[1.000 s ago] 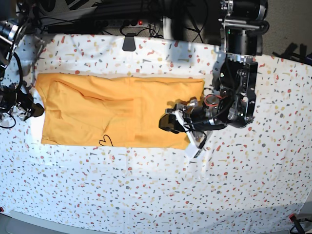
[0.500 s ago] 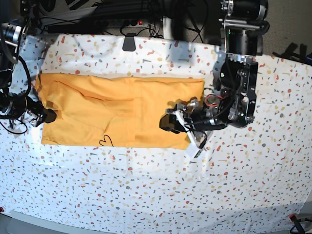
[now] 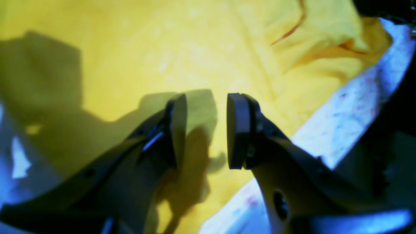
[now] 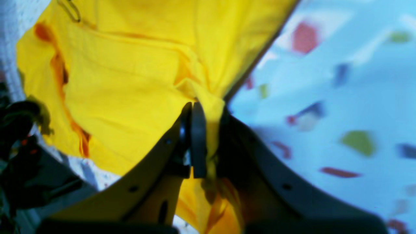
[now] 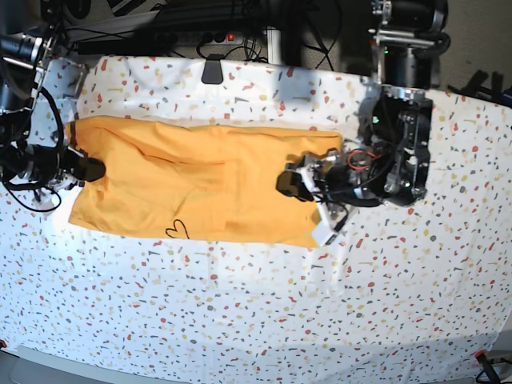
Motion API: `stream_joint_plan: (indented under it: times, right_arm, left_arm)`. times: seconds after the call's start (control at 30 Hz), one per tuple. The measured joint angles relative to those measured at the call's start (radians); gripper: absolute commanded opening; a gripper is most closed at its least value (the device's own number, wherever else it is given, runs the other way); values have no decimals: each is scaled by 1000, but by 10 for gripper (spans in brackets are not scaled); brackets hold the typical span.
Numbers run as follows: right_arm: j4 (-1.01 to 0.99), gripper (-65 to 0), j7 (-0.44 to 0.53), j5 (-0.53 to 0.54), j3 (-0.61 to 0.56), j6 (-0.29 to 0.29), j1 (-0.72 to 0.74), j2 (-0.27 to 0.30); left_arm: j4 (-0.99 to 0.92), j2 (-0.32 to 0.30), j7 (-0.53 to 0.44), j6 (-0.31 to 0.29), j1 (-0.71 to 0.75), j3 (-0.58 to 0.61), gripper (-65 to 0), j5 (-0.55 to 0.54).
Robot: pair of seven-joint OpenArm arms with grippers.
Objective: Fold the T-shirt properly
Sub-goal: 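Grasp the other strip end with the right gripper, then fold the held end over toward the left gripper with the right gripper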
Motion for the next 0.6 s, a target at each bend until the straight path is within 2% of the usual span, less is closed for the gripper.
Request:
stream_joint_plan:
  times: [0.13, 0.23, 0.33, 0.6]
  right_arm:
    - [88, -650, -121, 45, -12, 0, -9, -46]
    - [167, -650, -198, 108, -12, 4, -15, -82]
    - [236, -650, -192, 161, -9, 3, -6, -127]
    - [290, -650, -199, 193, -9, 4, 36, -329]
  left_arm:
    - [0, -49, -40, 0, 25, -3, -448, 6]
    - [0, -52, -94, 0, 51, -2, -448, 53]
    - [2, -49, -126, 0, 68, -2, -448, 59]
    - [2, -47, -136, 0, 70, -2, -448, 61]
